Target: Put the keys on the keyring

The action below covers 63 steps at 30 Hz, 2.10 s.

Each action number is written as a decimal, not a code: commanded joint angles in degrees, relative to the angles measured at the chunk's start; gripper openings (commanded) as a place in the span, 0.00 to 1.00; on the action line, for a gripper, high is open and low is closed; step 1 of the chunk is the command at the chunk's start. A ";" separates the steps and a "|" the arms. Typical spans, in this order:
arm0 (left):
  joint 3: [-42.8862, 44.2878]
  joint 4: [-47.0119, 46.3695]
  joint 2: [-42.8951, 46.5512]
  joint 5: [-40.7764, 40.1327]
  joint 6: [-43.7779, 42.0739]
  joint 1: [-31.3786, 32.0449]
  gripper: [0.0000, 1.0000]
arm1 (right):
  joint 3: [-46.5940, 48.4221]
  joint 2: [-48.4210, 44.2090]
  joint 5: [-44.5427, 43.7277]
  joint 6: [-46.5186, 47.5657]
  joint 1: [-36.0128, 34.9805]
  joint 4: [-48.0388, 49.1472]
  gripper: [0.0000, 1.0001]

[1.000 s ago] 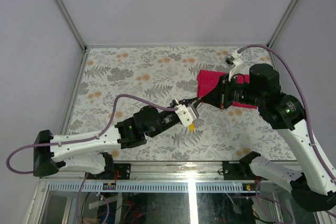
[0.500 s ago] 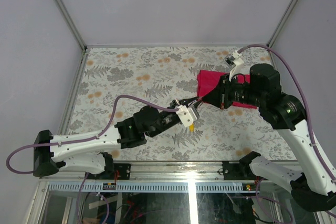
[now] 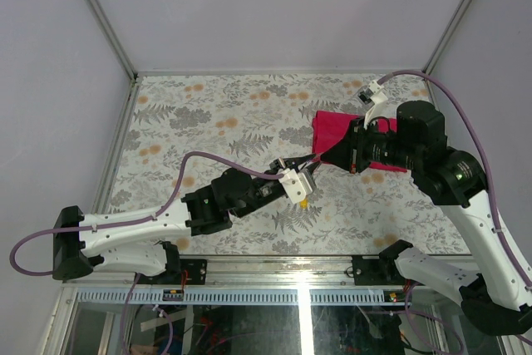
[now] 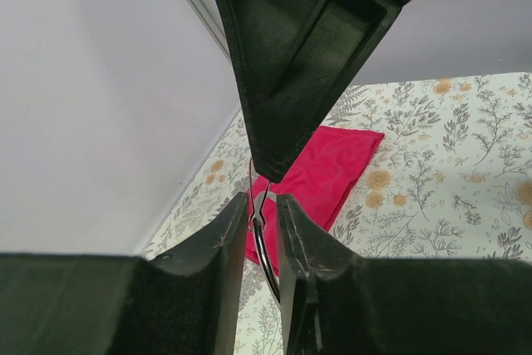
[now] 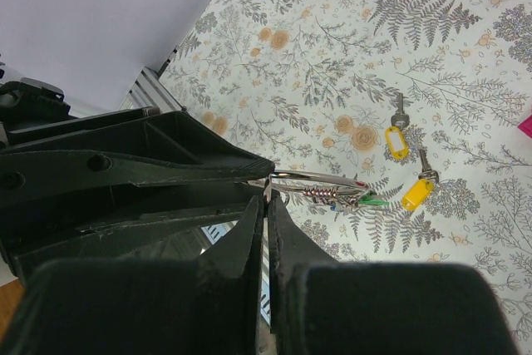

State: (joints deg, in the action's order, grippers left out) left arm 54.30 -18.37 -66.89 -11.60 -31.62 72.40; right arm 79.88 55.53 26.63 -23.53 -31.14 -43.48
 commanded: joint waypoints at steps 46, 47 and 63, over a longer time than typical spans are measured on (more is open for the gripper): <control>3.20 15.98 5.61 -11.49 22.14 -3.29 0.00 | -20.10 -15.86 -22.81 -3.75 -0.42 6.56 0.55; 3.30 17.55 5.80 -10.42 23.33 -4.67 0.00 | -20.92 -15.29 -22.27 -3.87 -0.42 6.47 0.55; -1.59 25.50 14.72 -6.75 30.79 -19.54 0.00 | -36.97 1.30 -17.61 -7.74 -2.39 18.51 0.49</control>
State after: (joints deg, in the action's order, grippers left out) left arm 54.08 5.30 -53.84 -21.34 -3.97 55.66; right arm 45.41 53.45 7.27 -29.06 -31.51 -33.39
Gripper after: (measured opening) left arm 0.064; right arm 0.494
